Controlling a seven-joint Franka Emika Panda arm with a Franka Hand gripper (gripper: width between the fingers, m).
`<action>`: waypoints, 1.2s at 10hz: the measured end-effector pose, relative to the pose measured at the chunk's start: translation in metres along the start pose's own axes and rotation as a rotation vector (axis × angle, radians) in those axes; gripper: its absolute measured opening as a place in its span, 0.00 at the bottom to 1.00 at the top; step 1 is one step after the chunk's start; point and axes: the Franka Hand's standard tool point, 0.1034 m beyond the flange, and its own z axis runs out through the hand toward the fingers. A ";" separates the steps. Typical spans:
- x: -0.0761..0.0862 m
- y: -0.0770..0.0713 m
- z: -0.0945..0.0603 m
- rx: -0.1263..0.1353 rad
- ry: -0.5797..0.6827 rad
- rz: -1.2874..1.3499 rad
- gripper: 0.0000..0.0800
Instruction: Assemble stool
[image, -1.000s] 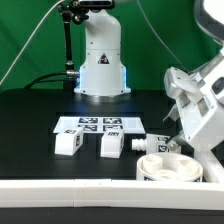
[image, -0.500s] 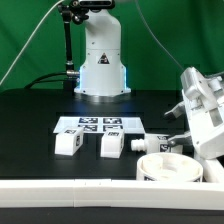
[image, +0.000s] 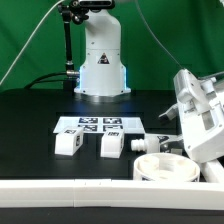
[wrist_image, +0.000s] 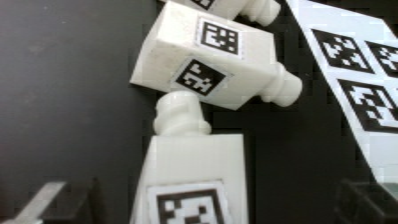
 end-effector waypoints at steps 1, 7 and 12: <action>0.000 0.000 0.006 0.010 -0.005 0.015 0.81; -0.002 0.002 0.008 0.013 -0.009 0.018 0.28; -0.005 0.002 0.007 0.015 -0.011 0.009 0.01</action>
Offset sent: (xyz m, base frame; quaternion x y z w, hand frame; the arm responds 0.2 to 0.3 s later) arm -0.0043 0.0031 -0.0070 0.0187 0.0353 0.0070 0.9992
